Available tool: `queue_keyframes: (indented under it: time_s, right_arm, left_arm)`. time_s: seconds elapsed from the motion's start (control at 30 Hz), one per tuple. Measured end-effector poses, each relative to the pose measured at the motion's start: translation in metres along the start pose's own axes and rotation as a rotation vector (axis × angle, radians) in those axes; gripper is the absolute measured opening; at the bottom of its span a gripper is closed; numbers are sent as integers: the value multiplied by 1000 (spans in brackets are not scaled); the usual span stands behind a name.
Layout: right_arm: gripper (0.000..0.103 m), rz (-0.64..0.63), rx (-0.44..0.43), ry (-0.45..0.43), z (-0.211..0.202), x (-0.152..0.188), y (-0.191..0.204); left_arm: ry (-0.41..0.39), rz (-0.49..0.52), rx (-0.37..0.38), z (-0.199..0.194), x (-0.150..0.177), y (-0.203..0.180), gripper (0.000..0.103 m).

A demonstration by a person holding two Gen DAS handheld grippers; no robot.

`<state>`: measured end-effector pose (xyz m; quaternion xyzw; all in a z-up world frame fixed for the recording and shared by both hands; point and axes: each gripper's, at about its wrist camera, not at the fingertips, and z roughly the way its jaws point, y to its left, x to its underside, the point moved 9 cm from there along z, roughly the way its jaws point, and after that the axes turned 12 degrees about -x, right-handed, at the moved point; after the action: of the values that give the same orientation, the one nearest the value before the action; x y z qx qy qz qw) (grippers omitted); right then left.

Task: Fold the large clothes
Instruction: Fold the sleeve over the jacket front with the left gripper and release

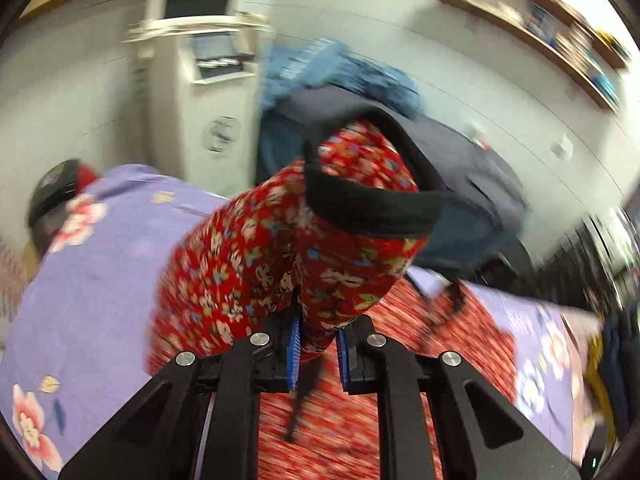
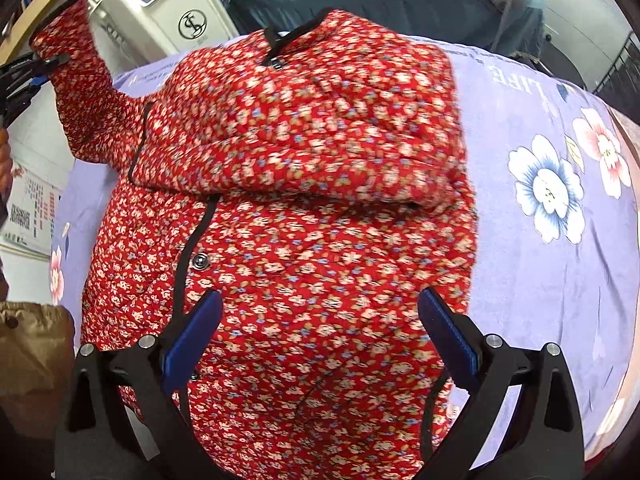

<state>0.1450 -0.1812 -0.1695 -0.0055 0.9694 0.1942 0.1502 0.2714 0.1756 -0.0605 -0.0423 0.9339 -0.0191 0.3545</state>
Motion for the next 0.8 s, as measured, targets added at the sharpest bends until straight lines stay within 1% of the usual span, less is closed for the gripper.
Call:
queue_keyframes:
  time_s: [0.03,0.13,0.2,0.27,0.33,0.4,0.47,0.53,0.6,0.63,0.67,0.7,0.73,0.77,0.8]
  right_arm:
    - [97,12,2,-11,-3,0,-5]
    - [97,51,12,-34,-11,2,-22]
    - [97,78,18,-44,-13,3,-33]
    - [97,110,23,-40,-14,7,-42]
    - [97,136,23,-37,-14,9,-48]
    - [97,144,27,-42,-16,10,-50]
    - [97,144,34,-44,-17,10,-52]
    - [97,152,36,-44,-18,11,-55]
    - [97,162,40,-42,-17,10,-59]
    - [97,169,41,-39,-17,10,-61]
    - [97,174,41,-39,-17,9,-62]
    - [97,180,41,-39,-17,7,-64]
    - [97,183,42,-39,-17,5,-65]
    - [97,185,43,-40,-18,4,-66]
    - [97,185,47,-41,-18,0,-67]
  left_arm:
    - [7,29,17,0,6,-17,14]
    - [62,108,99,2,45,-85,14]
    - [103,136,138,6,68,-117,14]
    - [138,170,151,11,92,-143,14]
    - [165,202,153,18,108,-163,14]
    - [186,243,138,25,125,-181,14]
    - [202,293,93,38,137,-191,14]
    - [249,342,46,55,154,-195,15]
    - [293,386,38,66,167,-199,26]
    - [315,408,56,69,173,-203,35]
    - [320,417,69,68,176,-205,45]
    - [315,421,100,64,177,-208,53]
    - [314,413,150,57,177,-211,72]
    - [321,399,195,49,179,-212,95]
    - [325,381,225,39,182,-218,97]
